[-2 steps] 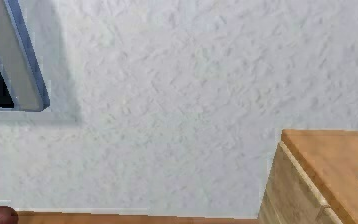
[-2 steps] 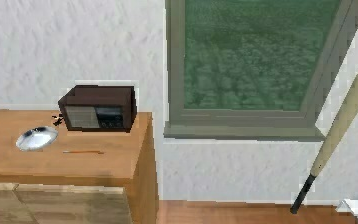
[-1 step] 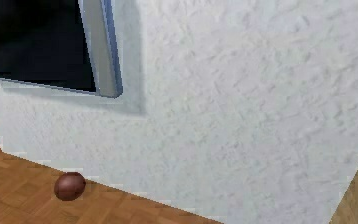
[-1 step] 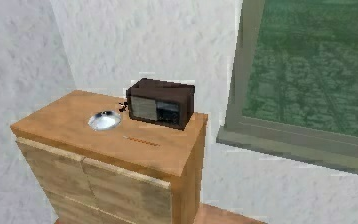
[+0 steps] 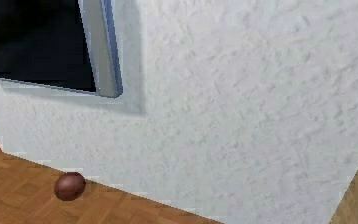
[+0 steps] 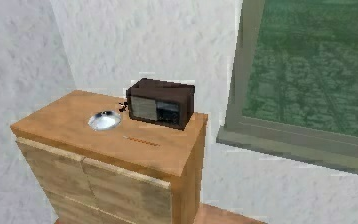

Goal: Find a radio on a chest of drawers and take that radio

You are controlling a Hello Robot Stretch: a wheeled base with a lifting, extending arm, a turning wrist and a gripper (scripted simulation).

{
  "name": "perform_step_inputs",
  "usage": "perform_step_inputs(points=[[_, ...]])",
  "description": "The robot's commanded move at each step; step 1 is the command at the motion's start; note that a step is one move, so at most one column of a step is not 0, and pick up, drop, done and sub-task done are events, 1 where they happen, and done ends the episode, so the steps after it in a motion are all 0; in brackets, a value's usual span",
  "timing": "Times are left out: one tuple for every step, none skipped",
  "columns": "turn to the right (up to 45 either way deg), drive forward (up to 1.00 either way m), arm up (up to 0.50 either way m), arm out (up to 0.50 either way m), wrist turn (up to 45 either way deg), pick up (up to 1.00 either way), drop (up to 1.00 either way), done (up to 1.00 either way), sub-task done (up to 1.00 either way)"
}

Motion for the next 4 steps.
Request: perform_step_inputs(points=[[0.0,0.0,0.38,0.0,0.0,0.0,0.0,0.0,0.0],[0.0,0.0,0.0,0.5,0.0,0.0,0.0,0.0,0.0],[0.0,0.0,0.0,0.0,45.0,0.0,0.0,0.0,0.0],[0.0,0.0,0.0,0.0,45.0,0.0,0.0,0.0,0.0]])
